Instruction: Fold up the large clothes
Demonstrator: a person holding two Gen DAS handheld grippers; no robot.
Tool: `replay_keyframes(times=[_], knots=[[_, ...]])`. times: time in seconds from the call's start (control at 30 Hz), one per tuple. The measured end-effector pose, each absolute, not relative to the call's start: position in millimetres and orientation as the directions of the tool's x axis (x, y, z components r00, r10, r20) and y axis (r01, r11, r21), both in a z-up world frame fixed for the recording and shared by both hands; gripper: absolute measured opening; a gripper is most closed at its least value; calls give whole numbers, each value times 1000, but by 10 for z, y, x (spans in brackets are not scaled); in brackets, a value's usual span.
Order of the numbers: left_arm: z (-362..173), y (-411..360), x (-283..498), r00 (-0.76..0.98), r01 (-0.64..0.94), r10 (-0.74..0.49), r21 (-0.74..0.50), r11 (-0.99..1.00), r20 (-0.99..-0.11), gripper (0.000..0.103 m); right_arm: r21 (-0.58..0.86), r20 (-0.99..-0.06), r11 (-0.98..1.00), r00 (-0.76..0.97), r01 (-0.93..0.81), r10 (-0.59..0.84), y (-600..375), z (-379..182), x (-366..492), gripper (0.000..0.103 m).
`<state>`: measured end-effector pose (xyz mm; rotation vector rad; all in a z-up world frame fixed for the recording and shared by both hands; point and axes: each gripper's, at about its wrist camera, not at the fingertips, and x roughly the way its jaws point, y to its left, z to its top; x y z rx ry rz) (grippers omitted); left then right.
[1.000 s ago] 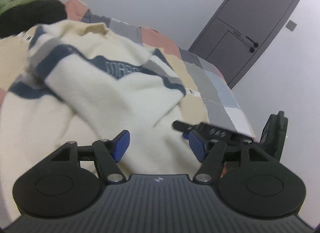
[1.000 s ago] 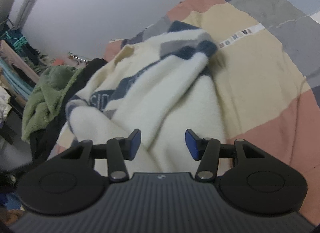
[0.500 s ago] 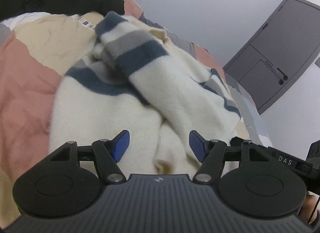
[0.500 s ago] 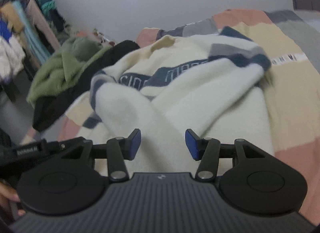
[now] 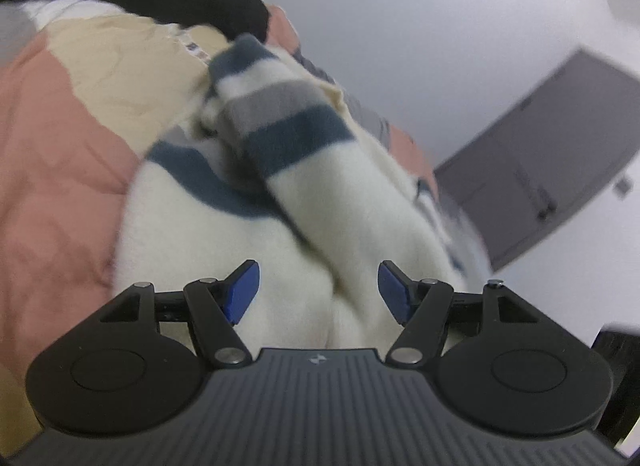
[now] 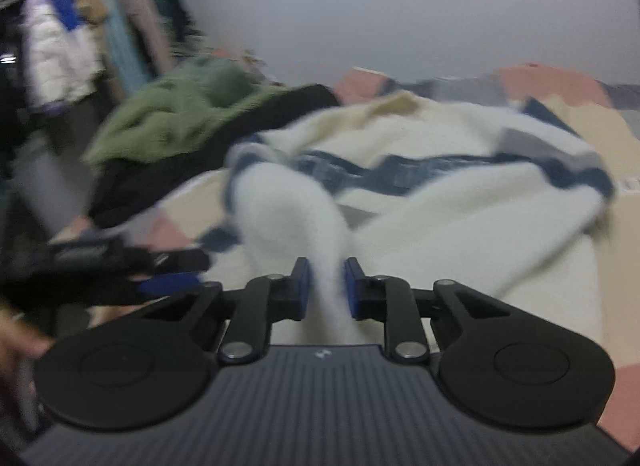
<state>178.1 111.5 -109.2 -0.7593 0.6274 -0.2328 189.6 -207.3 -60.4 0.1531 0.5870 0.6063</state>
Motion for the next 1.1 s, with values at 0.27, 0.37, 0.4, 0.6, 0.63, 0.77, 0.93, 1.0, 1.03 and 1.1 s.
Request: replay_keyframes(times=[0.27, 0.37, 0.4, 0.6, 0.63, 0.77, 0.93, 1.0, 1.03, 1.1], knots=[[-1066, 1362, 1681, 819, -62, -424, -794, 604, -387, 69, 322, -513, 650, 450, -689, 731, -1587, -709, 1643, 18], [-1100, 1359, 1676, 810, -76, -432, -801, 594, -397, 64, 303, -559, 634, 407, -711, 723, -1412, -821, 1594, 18], [-1118, 1344, 1689, 805, -83, -432, -799, 596, -406, 59, 290, -565, 633, 406, -717, 718, -1396, -831, 1582, 18], [-1170, 1325, 1763, 801, -107, -422, -794, 598, -425, 29, 351, -519, 643, 430, -681, 739, -1608, -692, 1612, 20], [-1171, 1329, 1759, 804, -108, -420, -797, 594, -421, 29, 358, -512, 650, 441, -670, 737, -1639, -677, 1622, 20], [-1155, 1350, 1691, 811, -99, -422, -807, 582, -405, 29, 402, -491, 664, 464, -630, 737, -1737, -629, 1686, 35], [-1126, 1355, 1663, 813, -113, -401, -790, 602, -421, 45, 352, -520, 657, 445, -666, 729, -1599, -695, 1635, 44], [-1126, 1360, 1660, 811, -125, -392, -782, 610, -435, 52, 304, -543, 657, 441, -690, 714, -1498, -736, 1600, 44], [-1124, 1363, 1657, 810, -128, -388, -778, 615, -440, 54, 268, -557, 661, 447, -701, 700, -1439, -754, 1575, 43], [-1119, 1369, 1654, 812, -131, -379, -771, 623, -444, 57, 181, -590, 668, 463, -722, 661, -1322, -798, 1522, 43]])
